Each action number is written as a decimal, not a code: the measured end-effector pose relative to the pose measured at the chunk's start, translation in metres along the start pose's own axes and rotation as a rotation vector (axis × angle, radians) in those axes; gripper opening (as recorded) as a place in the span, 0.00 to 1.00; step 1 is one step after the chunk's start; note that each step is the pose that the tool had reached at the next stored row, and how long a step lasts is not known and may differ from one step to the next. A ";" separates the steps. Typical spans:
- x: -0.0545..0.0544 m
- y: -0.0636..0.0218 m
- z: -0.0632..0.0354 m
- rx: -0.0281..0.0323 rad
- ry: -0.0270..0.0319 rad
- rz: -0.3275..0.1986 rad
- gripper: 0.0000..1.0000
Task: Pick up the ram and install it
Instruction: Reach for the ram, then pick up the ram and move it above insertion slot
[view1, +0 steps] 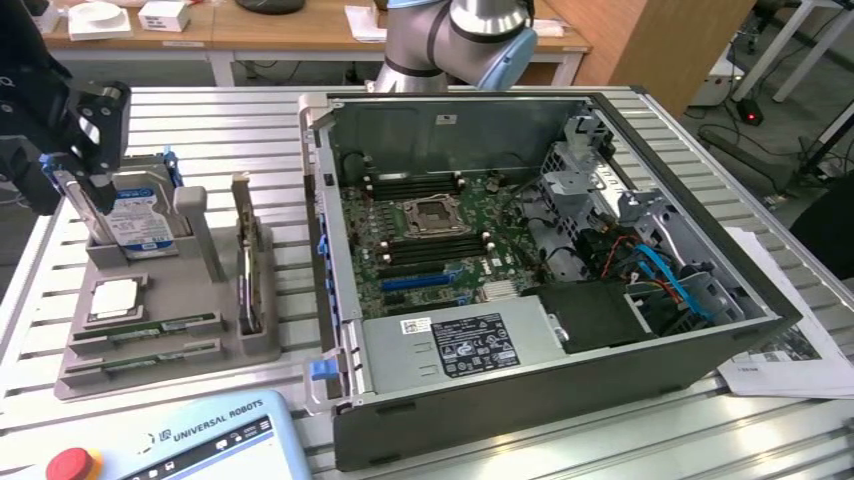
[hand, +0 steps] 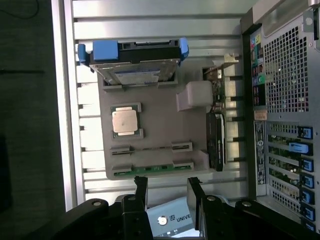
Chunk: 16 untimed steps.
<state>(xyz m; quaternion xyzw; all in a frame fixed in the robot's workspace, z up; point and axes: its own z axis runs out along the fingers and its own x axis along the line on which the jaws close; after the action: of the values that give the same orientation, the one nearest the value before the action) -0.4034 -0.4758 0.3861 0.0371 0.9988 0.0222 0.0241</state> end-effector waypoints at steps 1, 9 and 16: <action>0.000 -0.0009 0.0000 0.0007 0.0000 0.000 0.45; 0.000 -0.0010 0.0000 0.0008 0.0000 0.000 0.45; 0.000 -0.0010 0.0000 0.0007 0.0000 0.000 0.45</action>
<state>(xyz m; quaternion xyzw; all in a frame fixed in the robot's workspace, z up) -0.4034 -0.4768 0.3861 0.0370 0.9988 0.0218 0.0241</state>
